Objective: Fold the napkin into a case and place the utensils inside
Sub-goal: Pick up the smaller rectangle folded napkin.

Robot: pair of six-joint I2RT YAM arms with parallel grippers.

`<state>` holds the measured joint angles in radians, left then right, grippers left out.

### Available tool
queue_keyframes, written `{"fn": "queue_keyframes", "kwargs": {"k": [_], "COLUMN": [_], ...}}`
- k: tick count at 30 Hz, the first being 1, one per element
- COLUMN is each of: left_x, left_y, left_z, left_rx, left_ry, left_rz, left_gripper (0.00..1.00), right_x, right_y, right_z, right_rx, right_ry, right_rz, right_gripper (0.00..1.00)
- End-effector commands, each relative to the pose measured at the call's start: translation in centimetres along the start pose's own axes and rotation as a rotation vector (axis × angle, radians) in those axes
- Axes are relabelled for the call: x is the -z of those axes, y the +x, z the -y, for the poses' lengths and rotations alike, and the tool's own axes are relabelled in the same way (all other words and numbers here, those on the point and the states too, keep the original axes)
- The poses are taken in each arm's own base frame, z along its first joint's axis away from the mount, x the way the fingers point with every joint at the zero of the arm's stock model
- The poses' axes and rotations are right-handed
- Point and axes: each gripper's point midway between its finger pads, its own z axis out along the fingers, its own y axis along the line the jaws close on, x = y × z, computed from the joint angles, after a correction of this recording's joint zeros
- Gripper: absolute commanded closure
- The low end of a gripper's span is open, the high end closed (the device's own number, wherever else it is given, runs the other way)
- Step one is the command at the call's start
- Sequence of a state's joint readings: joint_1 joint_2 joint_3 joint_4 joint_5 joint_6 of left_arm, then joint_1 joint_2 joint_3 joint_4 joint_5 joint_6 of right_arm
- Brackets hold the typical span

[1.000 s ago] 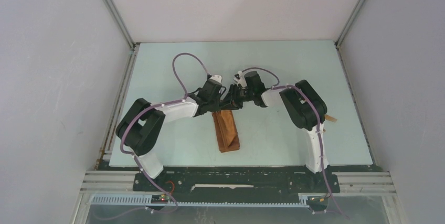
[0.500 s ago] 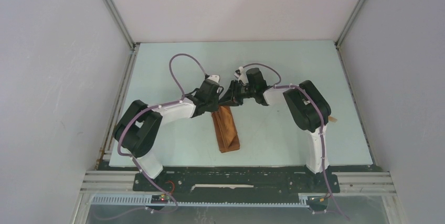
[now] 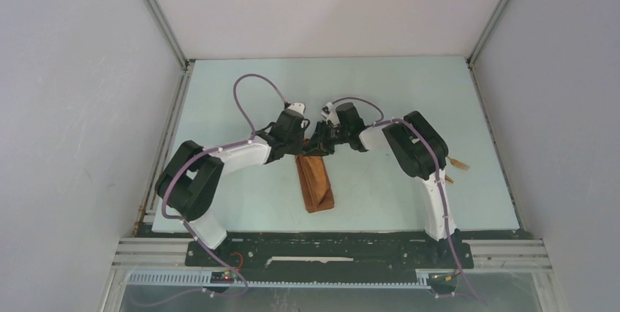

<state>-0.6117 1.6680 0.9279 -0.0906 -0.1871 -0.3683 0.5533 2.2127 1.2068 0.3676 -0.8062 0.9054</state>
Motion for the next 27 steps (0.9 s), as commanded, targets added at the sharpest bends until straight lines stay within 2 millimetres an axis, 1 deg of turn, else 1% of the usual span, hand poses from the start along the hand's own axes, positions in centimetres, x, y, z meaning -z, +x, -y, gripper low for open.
{"fn": "queue_keyframes", "kwargs": {"k": [1, 4, 8, 9, 11, 13, 15, 17, 20, 23, 27], "left_x": [1.4, 1.7, 1.9, 1.8, 1.6, 1.5, 1.4, 1.3, 1.4, 1.5, 1.6], "left_y": [-2.0, -2.2, -2.2, -2.1, -1.7, -1.4, -1.1, -1.0, -1.1, -1.3, -1.3], "left_z": [1.0, 1.4, 1.0, 0.7, -0.1, -0.7, -1.2, -1.4, -1.3, -1.1, -0.9], "left_rx": [0.047, 0.06, 0.08, 0.088, 0.1, 0.108, 0.114, 0.119, 0.121, 0.123, 0.119], "left_ry": [0.072, 0.092, 0.079, 0.066, 0.039, 0.021, 0.009, 0.007, 0.014, 0.023, 0.034], "left_rz": [0.067, 0.075, 0.077, 0.074, 0.058, 0.051, 0.045, 0.043, 0.043, 0.048, 0.047], "left_gripper": [1.0, 1.0, 1.0, 1.0, 1.0, 1.0, 1.0, 1.0, 1.0, 1.0, 1.0], "right_x": [-0.9, -1.3, -1.6, -1.3, -0.2, 0.9, 1.7, 2.1, 2.5, 2.4, 1.7], "right_y": [-0.9, -1.1, -1.2, -1.0, -0.9, -0.6, -0.4, -0.4, -0.9, -1.5, -1.9], "right_z": [-0.4, -0.1, 0.0, 0.0, -1.2, -2.2, -2.9, -3.5, -3.7, -3.8, -3.8], "right_rx": [0.054, 0.075, 0.092, 0.082, 0.083, 0.09, 0.095, 0.096, 0.092, 0.085, 0.066], "right_ry": [0.002, 0.018, 0.037, 0.037, 0.005, -0.018, -0.028, -0.056, -0.079, -0.105, -0.134], "right_rz": [0.012, 0.002, -0.012, -0.021, -0.019, -0.02, -0.021, -0.018, 0.002, 0.016, 0.019], "right_gripper": [0.72, 0.69, 0.67, 0.66, 0.64, 0.6, 0.58, 0.56, 0.56, 0.57, 0.7]}}
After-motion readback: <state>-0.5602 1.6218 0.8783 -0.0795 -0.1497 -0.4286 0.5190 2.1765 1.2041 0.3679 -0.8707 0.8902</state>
